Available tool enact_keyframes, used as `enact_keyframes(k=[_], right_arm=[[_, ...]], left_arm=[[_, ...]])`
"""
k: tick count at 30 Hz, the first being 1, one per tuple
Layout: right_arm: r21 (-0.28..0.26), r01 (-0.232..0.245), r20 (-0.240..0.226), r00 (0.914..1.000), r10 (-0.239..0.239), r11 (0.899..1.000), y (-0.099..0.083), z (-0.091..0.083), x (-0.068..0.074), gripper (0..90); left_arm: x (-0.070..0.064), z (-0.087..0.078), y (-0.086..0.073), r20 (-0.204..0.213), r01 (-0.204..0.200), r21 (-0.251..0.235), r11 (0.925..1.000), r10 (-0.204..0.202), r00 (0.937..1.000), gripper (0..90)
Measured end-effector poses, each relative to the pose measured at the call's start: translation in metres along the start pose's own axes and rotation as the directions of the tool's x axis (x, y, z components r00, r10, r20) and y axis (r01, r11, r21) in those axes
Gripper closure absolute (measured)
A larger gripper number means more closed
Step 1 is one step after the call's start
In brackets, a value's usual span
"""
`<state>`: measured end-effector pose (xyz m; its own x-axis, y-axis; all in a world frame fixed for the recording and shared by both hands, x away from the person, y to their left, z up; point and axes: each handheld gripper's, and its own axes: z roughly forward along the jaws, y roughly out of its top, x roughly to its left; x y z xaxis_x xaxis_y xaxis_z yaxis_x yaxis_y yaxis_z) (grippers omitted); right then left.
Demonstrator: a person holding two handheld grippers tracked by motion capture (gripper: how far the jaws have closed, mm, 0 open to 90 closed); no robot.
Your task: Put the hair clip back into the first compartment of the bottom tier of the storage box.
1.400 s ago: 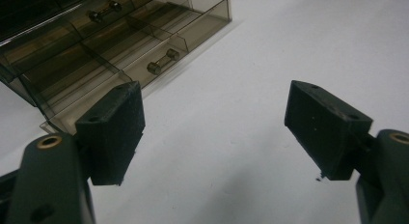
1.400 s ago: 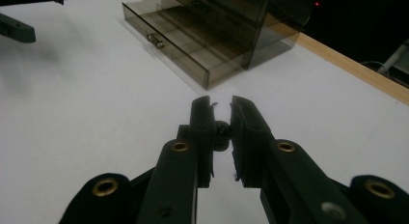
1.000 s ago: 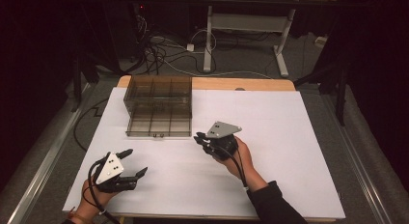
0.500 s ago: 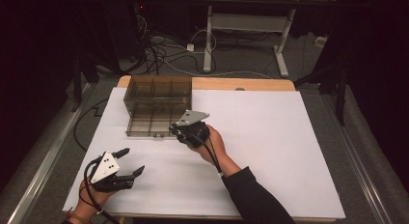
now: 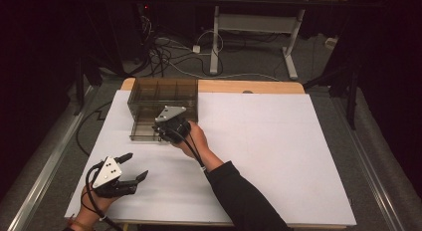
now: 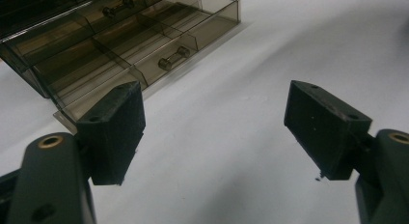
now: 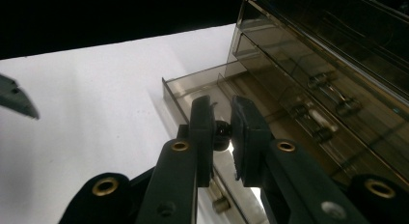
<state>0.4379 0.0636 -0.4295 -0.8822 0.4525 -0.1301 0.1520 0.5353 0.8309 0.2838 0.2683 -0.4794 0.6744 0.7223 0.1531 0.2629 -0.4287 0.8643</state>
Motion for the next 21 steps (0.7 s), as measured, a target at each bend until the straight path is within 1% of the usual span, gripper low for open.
enact_keyframes(k=[2, 4, 5, 8, 9, 10, 11, 14, 17, 19, 21], right_arm=[[0.008, 0.005, 0.006, 1.0, -0.005, 1.0, 0.003, 0.006, 0.001, 80.3], [0.015, -0.003, 0.005, 1.0, 0.003, 1.0, 0.005, 0.012, 0.001, 80.3], [0.015, 0.0, 0.01, 1.0, 0.0, 1.0, 0.006, 0.018, 0.003, 80.2], [0.022, -0.004, 0.012, 0.9999, 0.004, 1.0, 0.007, 0.023, 0.004, 80.3], [0.034, 0.001, 0.02, 0.9998, -0.002, 0.999, 0.006, 0.027, 0.004, 80.3], [0.042, -0.007, 0.018, 0.9998, 0.007, 0.999, 0.006, 0.03, 0.005, 80.3], [0.039, -0.007, 0.018, 0.9998, 0.006, 0.999, 0.005, 0.032, 0.004, 80.2], [0.045, -0.035, 0.017, 0.9993, 0.034, 0.998, 0.005, 0.038, 0.002, 80.2], [0.044, -0.032, 0.019, 0.9993, 0.032, 0.998, 0.005, 0.044, 0.003, 80.2], [0.053, -0.046, 0.022, 0.9988, 0.045, 0.998, 0.004, 0.047, 0.003, 80.2], [0.055, -0.042, 0.025, 0.9988, 0.041, 0.998, 0.003, 0.05, 0.003, 80.1]], left_arm=[[0.0, 0.0, 0.0, 0.001, 0.002, -0.004, 1.0, -0.002, 1.0, 21.3], [0.0, 0.0, 0.0, 0.003, -0.002, -0.001, 1.0, 0.002, 1.0, 21.3], [-0.001, 0.0, 0.0, 0.004, -0.002, 0.0, 1.0, 0.002, 1.0, 21.3], [-0.001, 0.0, 0.0, 0.006, -0.005, -0.001, 1.0, 0.005, 1.0, 21.3], [-0.001, 0.0, 0.0, 0.006, -0.003, -0.003, 1.0, 0.003, 1.0, 21.3], [-0.001, 0.0, 0.0, 0.005, -0.002, -0.004, 1.0, 0.002, 1.0, 21.3], [-0.001, 0.0, -0.001, 0.007, -0.003, -0.003, 1.0, 0.003, 1.0, 21.3], [-0.002, 0.0, 0.0, 0.011, -0.002, -0.006, 1.0, 0.002, 0.9999, 21.3], [-0.002, 0.0, -0.001, 0.011, -0.005, -0.002, 1.0, 0.005, 0.9999, 21.3], [-0.002, 0.0, -0.001, 0.013, -0.003, -0.003, 1.0, 0.003, 0.9999, 21.3], [-0.001, 0.0, -0.001, 0.013, -0.003, -0.003, 1.0, 0.003, 0.9999, 21.3]])
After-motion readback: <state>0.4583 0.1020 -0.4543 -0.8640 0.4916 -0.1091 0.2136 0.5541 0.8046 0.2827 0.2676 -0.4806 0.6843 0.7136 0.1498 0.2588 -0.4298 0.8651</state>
